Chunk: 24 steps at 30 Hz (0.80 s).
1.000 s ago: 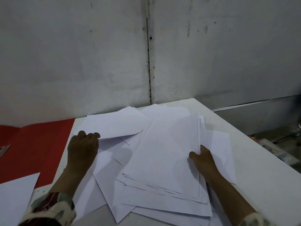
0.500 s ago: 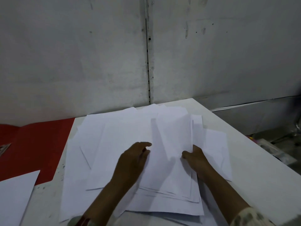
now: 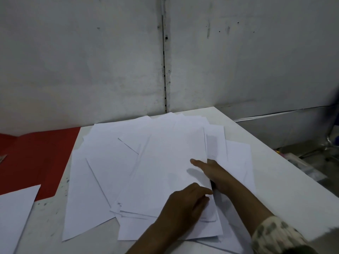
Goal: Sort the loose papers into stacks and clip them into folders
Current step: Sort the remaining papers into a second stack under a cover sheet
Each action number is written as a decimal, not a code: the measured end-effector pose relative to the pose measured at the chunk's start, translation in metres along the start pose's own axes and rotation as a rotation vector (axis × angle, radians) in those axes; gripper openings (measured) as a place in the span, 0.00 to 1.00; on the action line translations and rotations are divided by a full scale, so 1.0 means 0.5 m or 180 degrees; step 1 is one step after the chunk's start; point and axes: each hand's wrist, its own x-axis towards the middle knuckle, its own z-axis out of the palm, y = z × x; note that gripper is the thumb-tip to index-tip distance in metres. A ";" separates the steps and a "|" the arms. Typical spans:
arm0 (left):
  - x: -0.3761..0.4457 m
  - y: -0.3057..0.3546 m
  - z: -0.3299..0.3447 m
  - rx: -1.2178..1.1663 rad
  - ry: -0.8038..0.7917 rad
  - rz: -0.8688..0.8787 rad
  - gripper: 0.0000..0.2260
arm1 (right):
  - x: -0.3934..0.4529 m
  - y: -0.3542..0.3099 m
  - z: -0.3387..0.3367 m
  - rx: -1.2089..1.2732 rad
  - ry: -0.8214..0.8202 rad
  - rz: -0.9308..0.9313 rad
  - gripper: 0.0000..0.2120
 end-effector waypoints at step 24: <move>-0.057 -0.145 -0.234 -0.1872 0.0714 -0.3486 0.14 | -0.010 -0.003 0.074 0.0021 -0.0281 -0.0801 0.20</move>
